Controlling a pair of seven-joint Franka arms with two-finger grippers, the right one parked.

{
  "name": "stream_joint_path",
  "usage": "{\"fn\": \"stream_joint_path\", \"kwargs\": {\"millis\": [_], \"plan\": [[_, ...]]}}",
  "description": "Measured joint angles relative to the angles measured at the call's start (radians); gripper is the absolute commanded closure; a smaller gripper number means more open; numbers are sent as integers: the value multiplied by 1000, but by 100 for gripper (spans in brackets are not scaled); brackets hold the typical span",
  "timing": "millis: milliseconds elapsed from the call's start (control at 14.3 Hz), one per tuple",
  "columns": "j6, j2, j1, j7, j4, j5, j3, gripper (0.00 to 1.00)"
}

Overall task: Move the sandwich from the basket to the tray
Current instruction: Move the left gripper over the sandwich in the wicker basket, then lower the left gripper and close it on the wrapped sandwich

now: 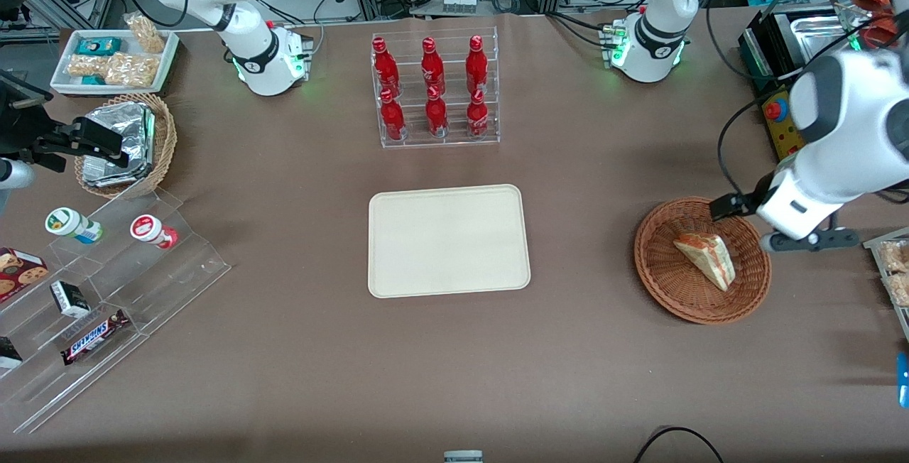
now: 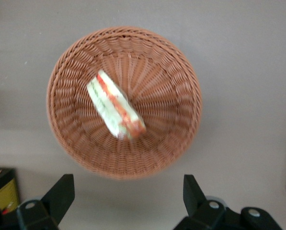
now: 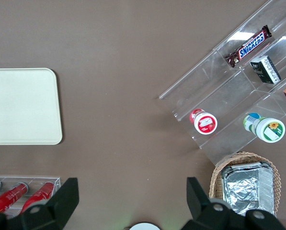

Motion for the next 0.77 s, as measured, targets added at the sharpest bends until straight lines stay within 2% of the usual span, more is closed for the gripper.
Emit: {"fn": "stream_joint_path", "kwargs": {"millis": [280,700,770], "plan": [[246,20,59,-59,-156,-29,2,0],[434,122,61,-587,-181,-49,-5,0],[445,143,59,-628,-181,-49,-6,20]]}}
